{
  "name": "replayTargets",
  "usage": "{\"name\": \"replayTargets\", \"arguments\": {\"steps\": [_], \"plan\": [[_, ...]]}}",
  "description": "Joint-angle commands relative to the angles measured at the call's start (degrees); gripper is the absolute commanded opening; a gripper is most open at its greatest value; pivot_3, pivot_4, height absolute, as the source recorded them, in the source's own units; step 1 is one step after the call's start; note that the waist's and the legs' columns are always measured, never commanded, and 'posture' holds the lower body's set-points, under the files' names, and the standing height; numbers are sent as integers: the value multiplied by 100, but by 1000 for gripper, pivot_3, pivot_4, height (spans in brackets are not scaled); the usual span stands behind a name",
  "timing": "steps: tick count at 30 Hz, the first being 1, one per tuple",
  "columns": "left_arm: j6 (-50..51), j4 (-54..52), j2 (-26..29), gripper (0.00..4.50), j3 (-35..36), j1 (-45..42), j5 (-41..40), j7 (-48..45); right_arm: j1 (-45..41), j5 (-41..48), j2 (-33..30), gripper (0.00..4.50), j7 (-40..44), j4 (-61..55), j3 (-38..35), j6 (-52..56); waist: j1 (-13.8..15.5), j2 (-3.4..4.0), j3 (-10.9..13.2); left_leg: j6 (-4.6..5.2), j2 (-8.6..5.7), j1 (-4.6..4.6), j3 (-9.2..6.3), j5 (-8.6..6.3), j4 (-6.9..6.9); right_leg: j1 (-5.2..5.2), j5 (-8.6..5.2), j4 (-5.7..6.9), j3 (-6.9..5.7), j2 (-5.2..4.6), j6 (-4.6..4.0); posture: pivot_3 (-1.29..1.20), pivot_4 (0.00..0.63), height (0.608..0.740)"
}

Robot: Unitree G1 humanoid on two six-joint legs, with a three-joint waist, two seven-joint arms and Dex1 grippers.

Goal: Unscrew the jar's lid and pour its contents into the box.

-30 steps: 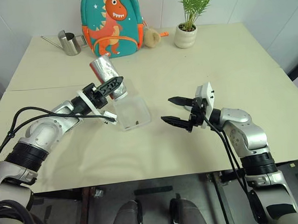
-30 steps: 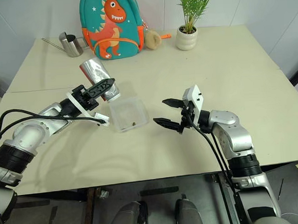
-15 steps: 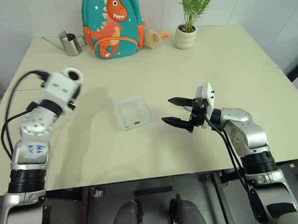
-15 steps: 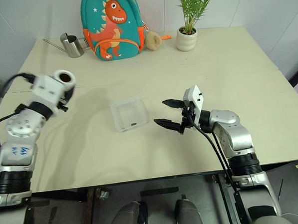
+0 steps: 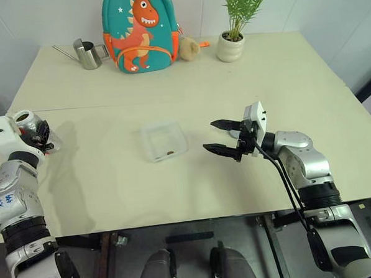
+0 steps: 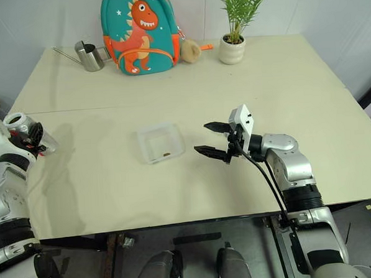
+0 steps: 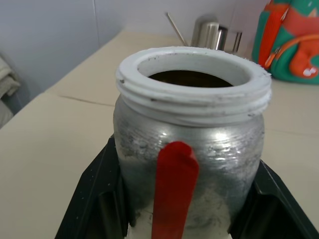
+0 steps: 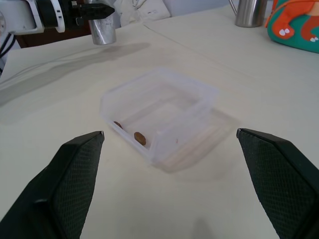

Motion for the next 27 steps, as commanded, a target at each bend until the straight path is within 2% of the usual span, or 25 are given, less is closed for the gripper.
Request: {"name": "replayTargets", "arguments": {"steps": [1,4,6,12,19,27], "plan": [[-537,310,53,1922,5,52,-41,-165,-79,78,-81,4481,11,-156,-147,-52,-17,-2,-1,0,0,0,0,0,0,0,1,0,0,0,1,0,150,740],[-897,490,53,1922,-59,172,-47,-352,-47,83,-65,4481,-16,-231,-140,-38,-23,-2,-1,0,1,0,2,0,-3,-2,2,0,0,0,1,0,150,740],[-998,532,55,2663,3,270,-134,-375,-38,93,-52,4500,-35,-260,-140,-22,-25,-2,-1,0,3,0,3,0,-5,-4,2,0,0,2,0,0,150,740],[-1032,372,89,4452,66,549,-250,-390,-45,100,-44,4500,-44,-272,-130,-9,-39,-2,-1,-1,4,2,4,-1,-7,-5,3,0,0,0,0,0,150,740],[-516,-680,118,4480,29,1382,-375,-432,-63,133,-34,4500,-59,-359,-140,8,-65,-2,-1,0,3,3,4,-2,-14,-6,3,-2,1,-24,-1,0,150,740],[199,-2236,263,4480,159,2733,-712,-1033,-32,96,-78,4500,77,-360,-110,-128,-159,-3,-2,2,-4,4,3,-4,-22,-6,3,-5,-9,-56,-1,0,150,740]]}}
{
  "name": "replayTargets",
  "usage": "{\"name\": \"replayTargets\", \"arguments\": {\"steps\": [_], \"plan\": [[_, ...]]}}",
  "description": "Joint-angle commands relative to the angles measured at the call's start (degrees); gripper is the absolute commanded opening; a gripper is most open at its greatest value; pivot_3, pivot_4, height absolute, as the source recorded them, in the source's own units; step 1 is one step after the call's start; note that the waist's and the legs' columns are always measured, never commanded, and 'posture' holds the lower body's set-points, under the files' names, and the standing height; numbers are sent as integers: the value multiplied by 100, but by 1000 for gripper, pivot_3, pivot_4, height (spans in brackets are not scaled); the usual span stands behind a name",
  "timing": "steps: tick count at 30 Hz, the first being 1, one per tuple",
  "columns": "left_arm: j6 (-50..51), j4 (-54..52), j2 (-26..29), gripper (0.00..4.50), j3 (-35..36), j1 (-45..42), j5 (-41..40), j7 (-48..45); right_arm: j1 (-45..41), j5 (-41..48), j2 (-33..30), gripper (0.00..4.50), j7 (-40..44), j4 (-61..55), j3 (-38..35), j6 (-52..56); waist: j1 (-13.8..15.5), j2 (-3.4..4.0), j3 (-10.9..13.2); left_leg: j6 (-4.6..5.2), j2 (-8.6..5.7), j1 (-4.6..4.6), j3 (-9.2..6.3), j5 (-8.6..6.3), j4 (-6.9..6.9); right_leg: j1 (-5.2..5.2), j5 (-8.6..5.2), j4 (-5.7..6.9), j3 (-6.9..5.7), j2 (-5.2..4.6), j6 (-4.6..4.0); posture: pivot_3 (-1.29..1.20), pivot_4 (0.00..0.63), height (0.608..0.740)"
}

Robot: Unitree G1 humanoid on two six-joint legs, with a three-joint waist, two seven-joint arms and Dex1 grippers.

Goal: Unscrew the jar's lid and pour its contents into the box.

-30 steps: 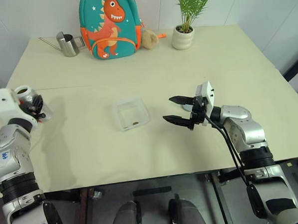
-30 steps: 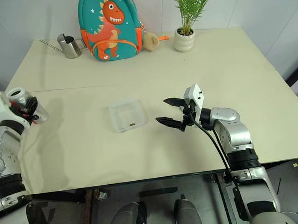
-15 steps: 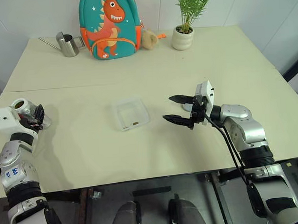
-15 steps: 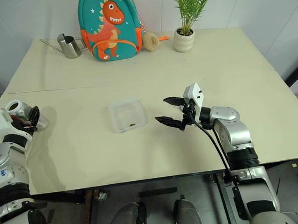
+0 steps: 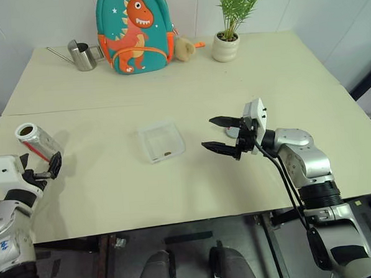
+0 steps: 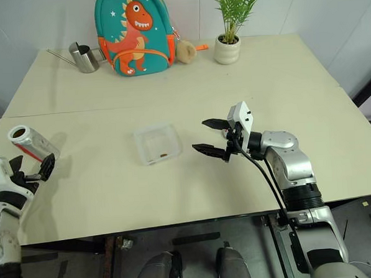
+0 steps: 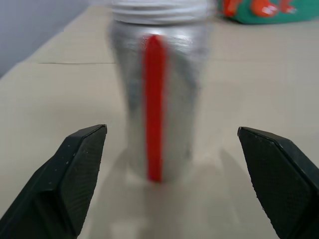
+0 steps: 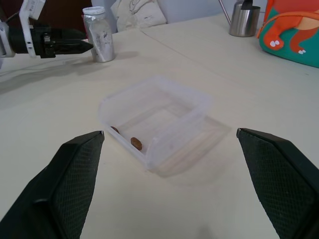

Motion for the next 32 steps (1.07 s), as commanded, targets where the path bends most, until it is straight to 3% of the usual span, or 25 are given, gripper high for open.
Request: {"name": "replayTargets", "arguments": {"steps": [1,6,10,17,25,32], "plan": [[208,-628,193,4480,228,413,-144,-166,-31,64,-75,4500,127,-117,-91,-170,-3,0,0,0,0,1,0,0,-2,0,0,-1,0,-2,0,0,150,740],[-59,-1069,762,4480,343,1729,181,-1085,-66,-37,-126,4500,376,58,-41,-474,-38,0,0,-2,1,11,9,-8,-12,-1,1,-3,4,-4,-3,0,150,740],[-461,-1491,1018,4480,259,2100,226,-1676,-105,-62,-157,4500,448,183,-88,-668,12,2,1,-31,3,11,7,-26,-15,-2,0,-13,3,-11,-7,0,150,740],[-240,-2406,1066,4480,-737,784,-456,-2225,4,110,-434,4500,599,21,-223,-429,69,5,1,-34,0,9,-3,-25,-9,6,18,-39,11,-21,-17,0,150,740],[-29,-1837,1208,4480,-1637,-782,-283,-2579,237,-63,-835,4500,638,22,-249,-650,-15,7,1,0,12,5,22,-6,-16,-1,20,-27,-15,34,-12,0,150,740],[-20,-1760,1201,4480,-1717,-862,-275,-2772,302,-58,-828,4500,453,69,-334,-744,-1,7,1,2,26,8,37,-6,-8,0,20,-31,-1,54,-12,0,150,740]]}}
